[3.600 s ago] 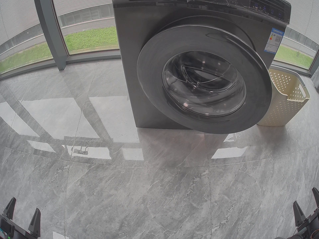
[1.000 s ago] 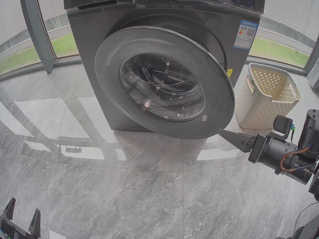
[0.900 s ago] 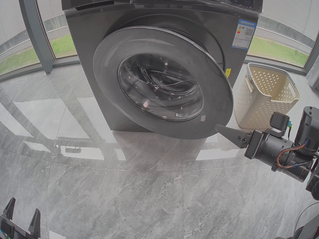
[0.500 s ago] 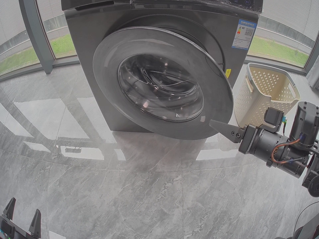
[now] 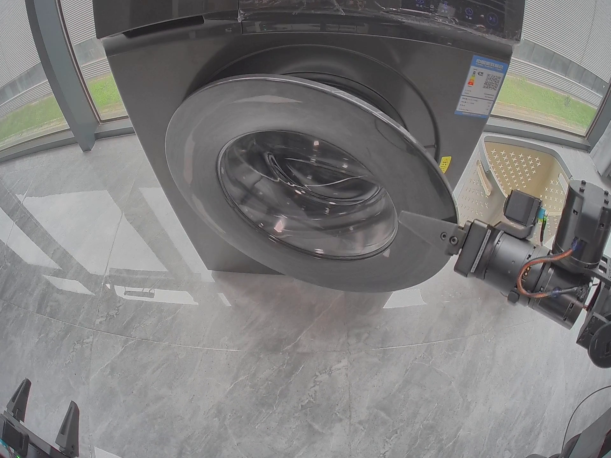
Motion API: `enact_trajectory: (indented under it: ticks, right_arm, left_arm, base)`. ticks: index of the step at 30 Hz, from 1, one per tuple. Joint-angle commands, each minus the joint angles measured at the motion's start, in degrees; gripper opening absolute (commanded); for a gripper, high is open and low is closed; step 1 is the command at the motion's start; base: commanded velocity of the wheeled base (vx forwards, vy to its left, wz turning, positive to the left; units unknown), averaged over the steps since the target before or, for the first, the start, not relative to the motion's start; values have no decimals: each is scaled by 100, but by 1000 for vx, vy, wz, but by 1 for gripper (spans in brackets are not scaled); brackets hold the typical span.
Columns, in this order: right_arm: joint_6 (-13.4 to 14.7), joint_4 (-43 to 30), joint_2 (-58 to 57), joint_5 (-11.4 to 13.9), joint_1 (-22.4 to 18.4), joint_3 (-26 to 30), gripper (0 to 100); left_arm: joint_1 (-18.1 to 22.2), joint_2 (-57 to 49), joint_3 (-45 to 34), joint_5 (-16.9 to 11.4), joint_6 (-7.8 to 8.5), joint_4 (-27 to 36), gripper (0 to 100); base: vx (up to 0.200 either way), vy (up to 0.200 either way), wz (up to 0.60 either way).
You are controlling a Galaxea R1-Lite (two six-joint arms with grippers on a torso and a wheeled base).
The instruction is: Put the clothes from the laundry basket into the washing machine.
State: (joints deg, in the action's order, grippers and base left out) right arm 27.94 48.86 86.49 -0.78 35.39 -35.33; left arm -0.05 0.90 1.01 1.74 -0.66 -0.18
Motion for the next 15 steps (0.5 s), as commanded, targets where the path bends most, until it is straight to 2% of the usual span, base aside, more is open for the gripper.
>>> enact_trajectory:
  ticks: [1,6,15]
  right_arm:
    - [-26,18,43,-19,-146,-97,100]
    - [-26,18,43,-10,-392,-203,100]
    - [-26,10,17,-19,-313,35,100]
  left_arm:
    - [5,-73,-101,1,-13,1,100]
    - [-4,-81,-101,1,-4,1,100]
    - [-4,-81,-101,1,-13,1,100]
  base:
    - [0,0,0]
    - [0,0,0]
    - [0,0,0]
